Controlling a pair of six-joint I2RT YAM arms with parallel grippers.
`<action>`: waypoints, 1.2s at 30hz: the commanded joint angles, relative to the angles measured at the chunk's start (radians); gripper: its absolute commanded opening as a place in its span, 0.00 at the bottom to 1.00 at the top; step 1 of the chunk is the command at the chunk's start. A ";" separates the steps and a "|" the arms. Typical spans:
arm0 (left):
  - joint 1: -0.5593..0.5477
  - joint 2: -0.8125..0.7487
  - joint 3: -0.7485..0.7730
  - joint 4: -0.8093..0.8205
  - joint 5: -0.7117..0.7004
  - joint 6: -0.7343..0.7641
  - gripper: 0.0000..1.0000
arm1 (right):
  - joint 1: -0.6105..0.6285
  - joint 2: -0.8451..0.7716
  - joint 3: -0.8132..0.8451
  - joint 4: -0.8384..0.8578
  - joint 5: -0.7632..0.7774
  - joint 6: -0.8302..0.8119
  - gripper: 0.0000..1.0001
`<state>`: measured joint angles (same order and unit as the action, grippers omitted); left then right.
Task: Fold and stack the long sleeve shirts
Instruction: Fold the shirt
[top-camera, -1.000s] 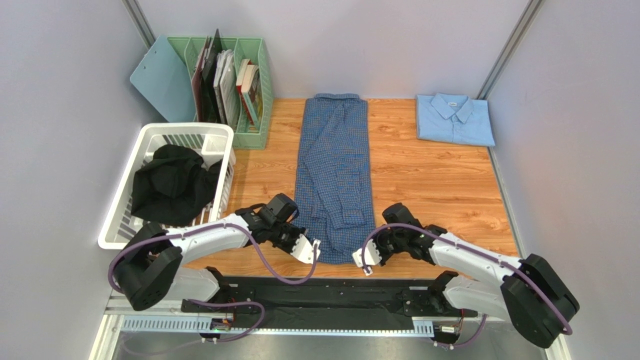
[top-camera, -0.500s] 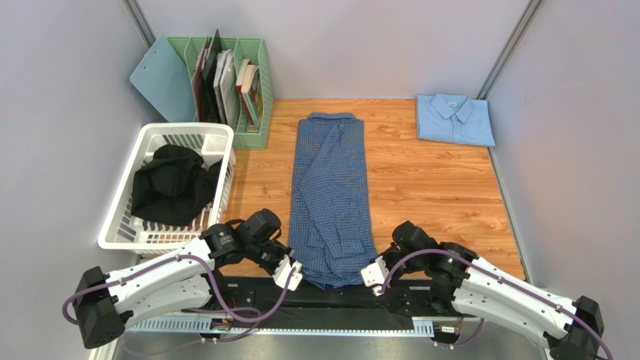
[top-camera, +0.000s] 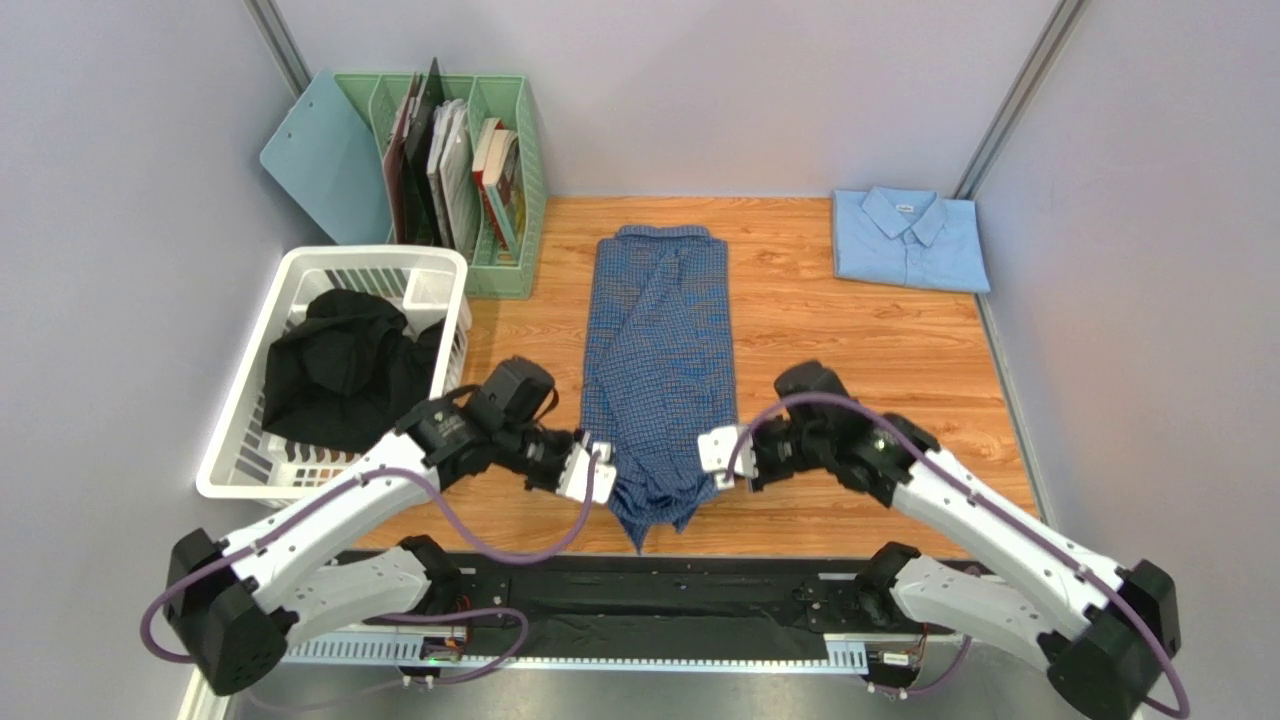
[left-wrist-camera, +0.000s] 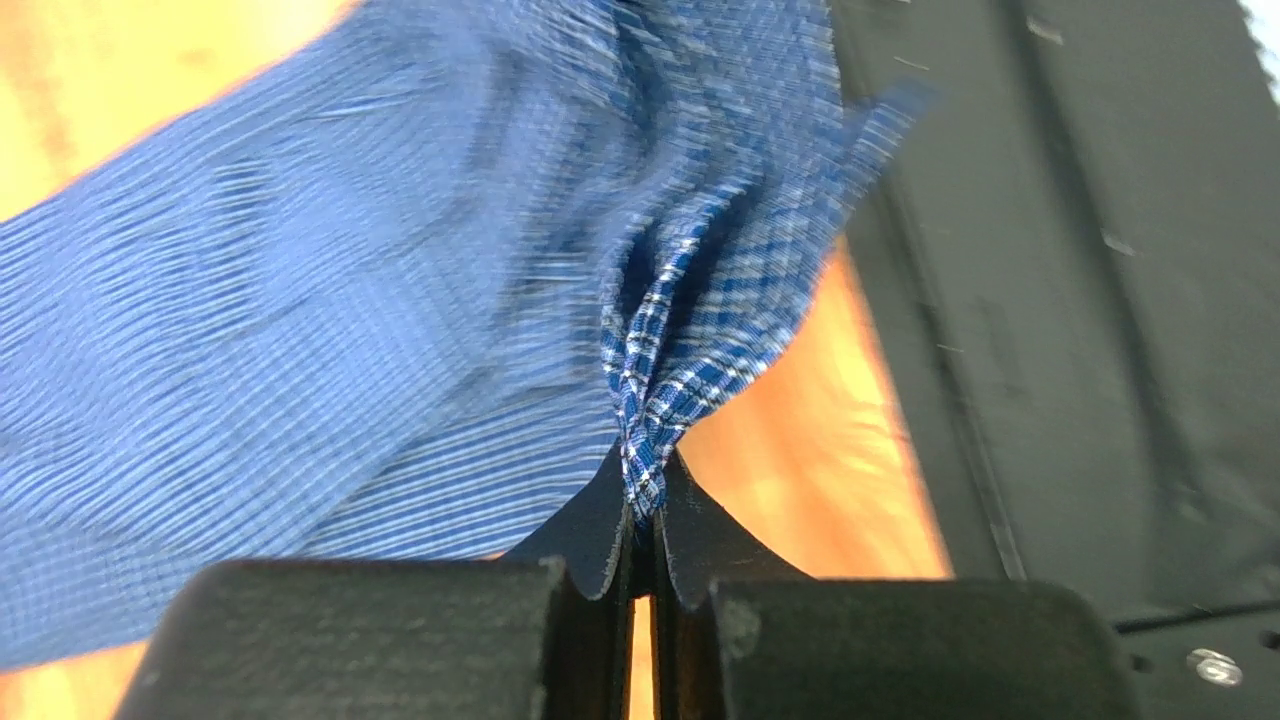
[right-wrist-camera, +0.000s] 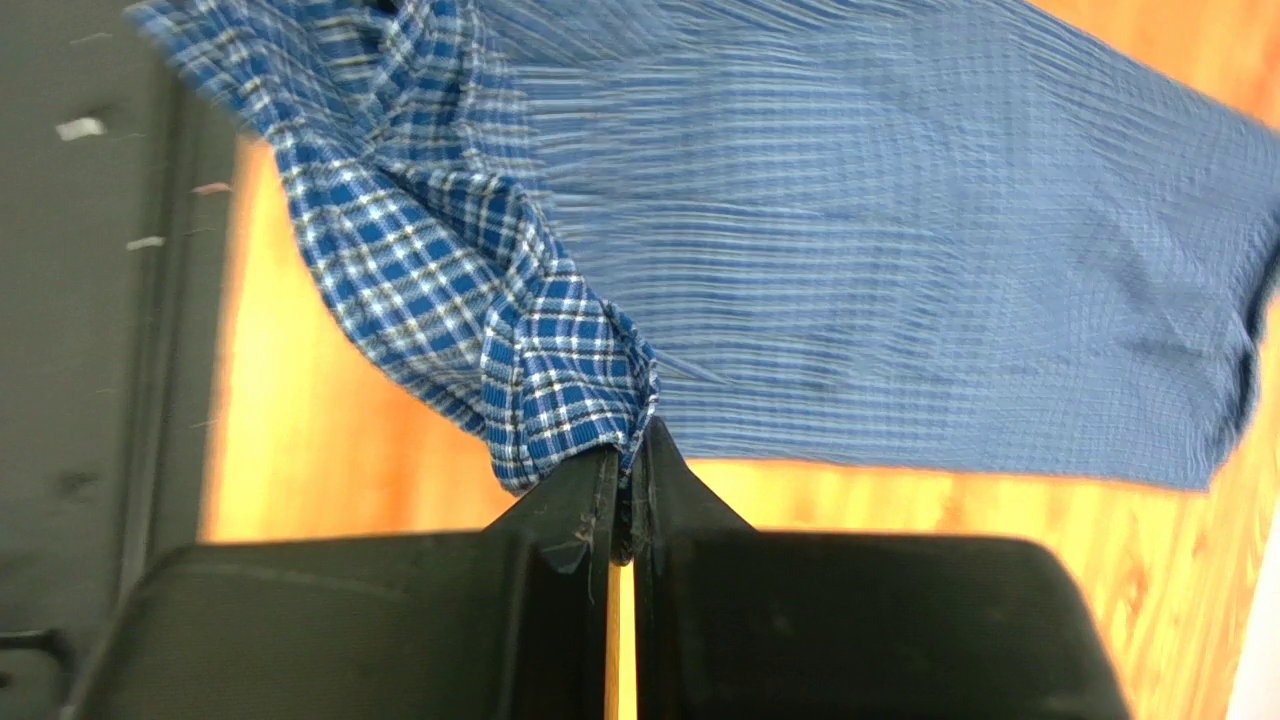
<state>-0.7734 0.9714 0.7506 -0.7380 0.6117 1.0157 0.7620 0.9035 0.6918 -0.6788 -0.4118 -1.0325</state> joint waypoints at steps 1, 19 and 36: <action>0.159 0.185 0.202 -0.031 0.134 0.006 0.00 | -0.163 0.243 0.224 0.018 -0.149 -0.058 0.00; 0.439 1.175 1.109 -0.244 0.100 -0.005 0.00 | -0.451 1.146 0.943 -0.047 -0.229 -0.140 0.00; 0.569 1.152 1.256 -0.322 0.083 -0.357 0.59 | -0.490 1.000 0.939 -0.096 -0.131 0.069 0.64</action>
<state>-0.2878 2.1860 1.9301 -1.0389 0.6540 0.8597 0.2996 2.0556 1.5913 -0.7368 -0.5797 -1.0874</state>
